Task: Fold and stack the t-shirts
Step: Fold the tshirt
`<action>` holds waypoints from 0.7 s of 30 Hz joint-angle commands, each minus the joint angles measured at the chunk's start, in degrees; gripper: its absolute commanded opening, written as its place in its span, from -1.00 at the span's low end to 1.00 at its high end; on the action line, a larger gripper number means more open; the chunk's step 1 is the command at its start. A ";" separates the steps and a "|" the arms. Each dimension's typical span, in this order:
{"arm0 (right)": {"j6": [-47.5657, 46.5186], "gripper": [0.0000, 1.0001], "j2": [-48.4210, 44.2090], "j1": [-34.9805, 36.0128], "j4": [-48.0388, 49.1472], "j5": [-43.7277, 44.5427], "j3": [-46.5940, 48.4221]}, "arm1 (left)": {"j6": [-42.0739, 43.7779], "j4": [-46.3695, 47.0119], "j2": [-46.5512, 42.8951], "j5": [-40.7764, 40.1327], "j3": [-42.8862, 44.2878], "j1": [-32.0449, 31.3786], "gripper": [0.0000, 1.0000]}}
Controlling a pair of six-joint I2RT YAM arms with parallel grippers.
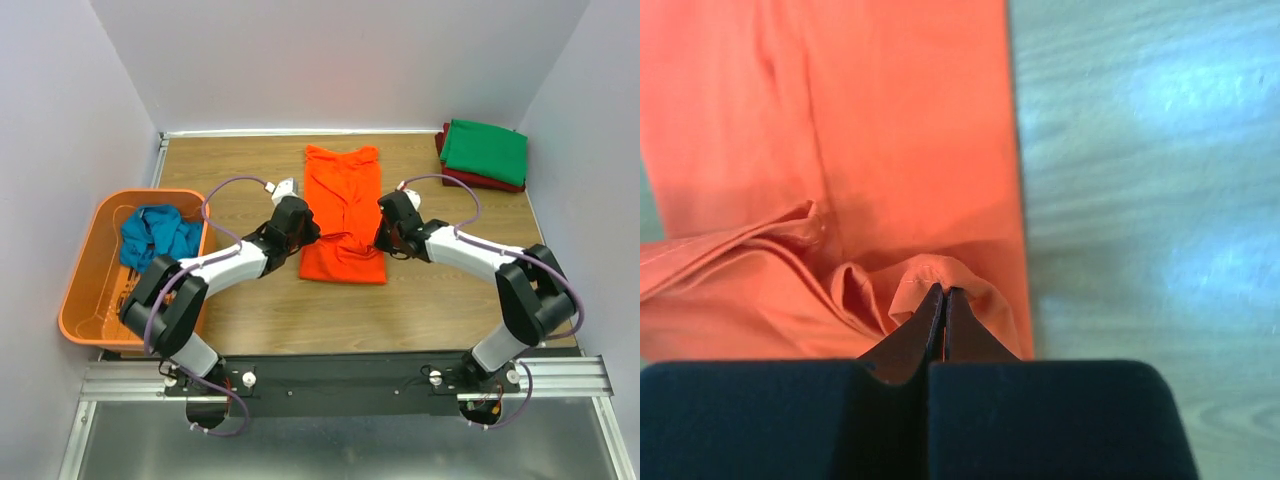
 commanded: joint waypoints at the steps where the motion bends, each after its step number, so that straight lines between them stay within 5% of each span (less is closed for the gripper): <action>1: -2.07 -0.99 3.80 -2.07 2.62 3.13 3.87 | 2.13 2.37 5.24 0.76 4.97 1.33 -1.00; 21: -2.95 -0.99 9.34 -8.84 4.38 -2.76 12.57 | 2.66 2.10 12.81 4.72 13.06 8.27 -1.00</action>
